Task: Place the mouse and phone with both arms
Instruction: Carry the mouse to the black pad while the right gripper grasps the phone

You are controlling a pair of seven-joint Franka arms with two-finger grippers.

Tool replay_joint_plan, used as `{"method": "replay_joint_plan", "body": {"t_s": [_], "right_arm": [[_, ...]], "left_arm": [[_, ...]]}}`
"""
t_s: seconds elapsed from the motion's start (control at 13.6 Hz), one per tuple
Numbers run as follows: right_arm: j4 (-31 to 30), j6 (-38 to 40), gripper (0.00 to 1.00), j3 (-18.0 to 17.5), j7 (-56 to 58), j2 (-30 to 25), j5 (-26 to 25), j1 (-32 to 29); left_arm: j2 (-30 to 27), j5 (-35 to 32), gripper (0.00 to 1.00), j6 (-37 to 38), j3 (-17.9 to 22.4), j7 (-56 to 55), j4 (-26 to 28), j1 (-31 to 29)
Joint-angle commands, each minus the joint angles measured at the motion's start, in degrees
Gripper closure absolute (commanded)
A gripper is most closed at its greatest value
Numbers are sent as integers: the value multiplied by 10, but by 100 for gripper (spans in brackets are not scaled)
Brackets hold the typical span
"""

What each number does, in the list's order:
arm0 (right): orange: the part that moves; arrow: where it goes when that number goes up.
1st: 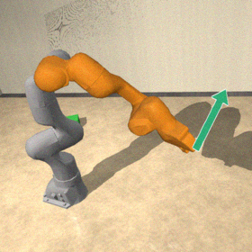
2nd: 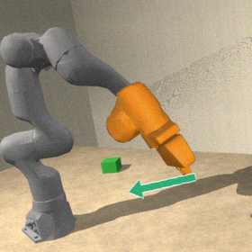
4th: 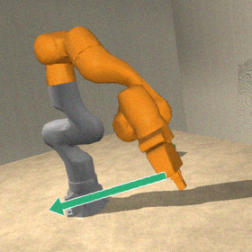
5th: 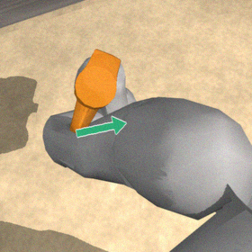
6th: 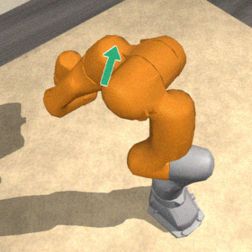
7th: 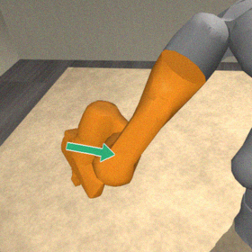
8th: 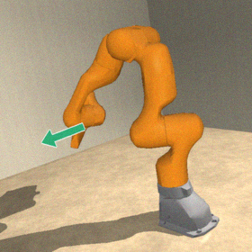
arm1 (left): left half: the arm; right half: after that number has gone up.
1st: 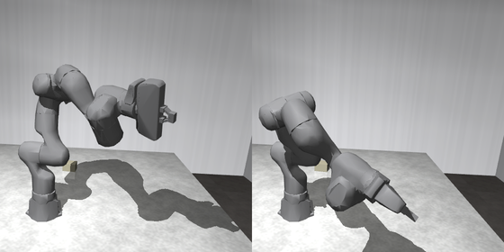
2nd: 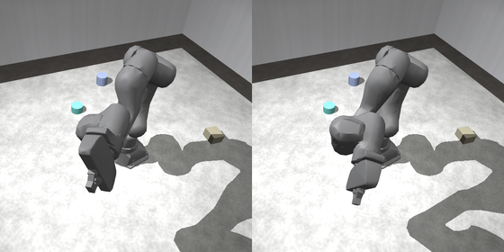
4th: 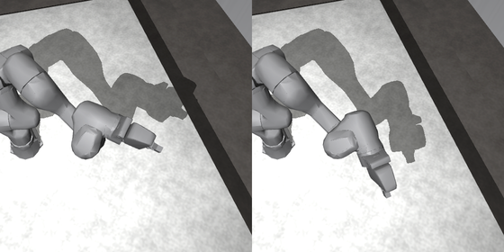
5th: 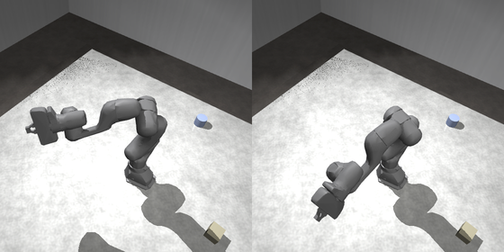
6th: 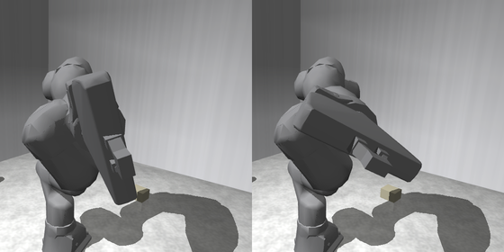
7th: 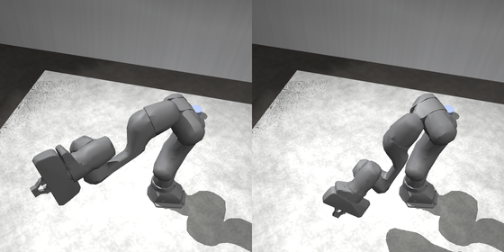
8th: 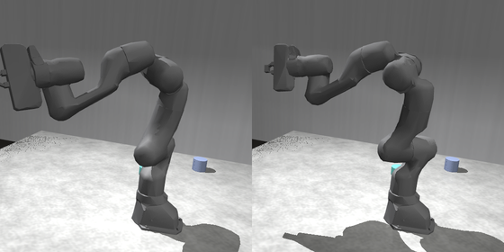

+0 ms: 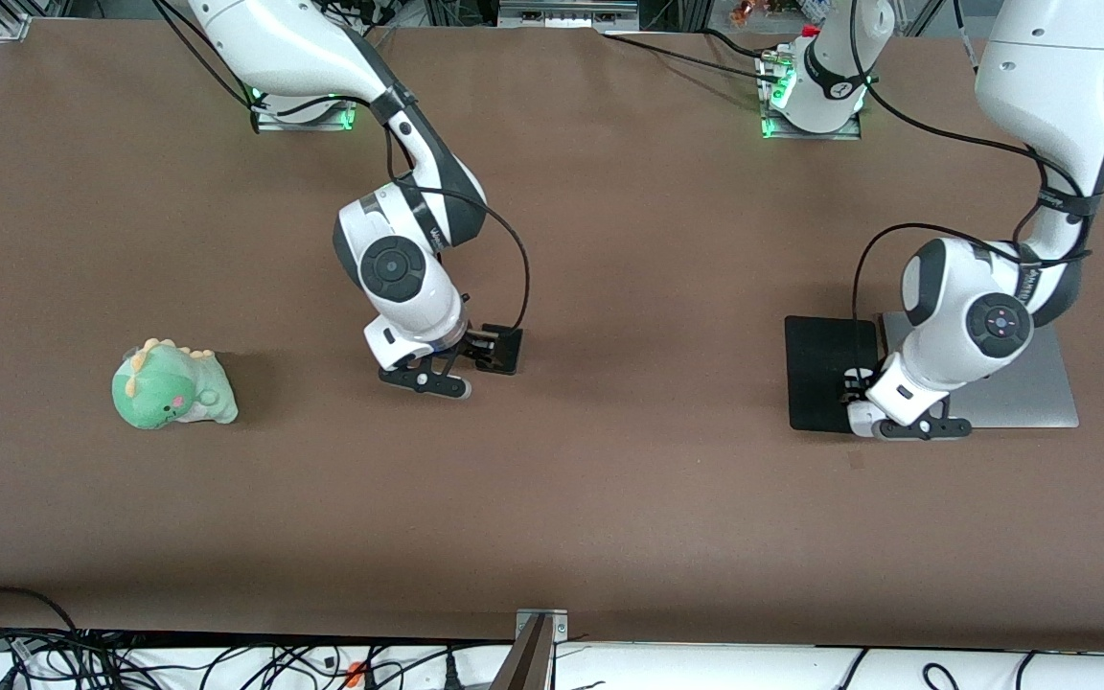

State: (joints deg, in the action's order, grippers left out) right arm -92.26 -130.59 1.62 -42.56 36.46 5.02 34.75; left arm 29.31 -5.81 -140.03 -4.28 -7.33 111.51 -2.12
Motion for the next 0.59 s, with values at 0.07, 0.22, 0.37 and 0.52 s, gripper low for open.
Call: {"method": "replay_joint_plan", "body": {"t_s": [0.07,0.22,0.37,0.52], "right_arm": [[-33,-49,0,8,-46,6,-51,34],[-33,-63,0,8,-61,21,-83,40],[-32,-70,0,8,-63,31,-97,47],[-31,-88,0,8,-66,41,-97,48]], "left_arm": [[-26,-18,39,-41,-6,8,61,-1],[-20,-29,36,-47,-6,8,72,-1],[-18,-45,35,-58,-6,8,83,-2],[-17,-45,30,-72,-6,8,91,-4]]}}
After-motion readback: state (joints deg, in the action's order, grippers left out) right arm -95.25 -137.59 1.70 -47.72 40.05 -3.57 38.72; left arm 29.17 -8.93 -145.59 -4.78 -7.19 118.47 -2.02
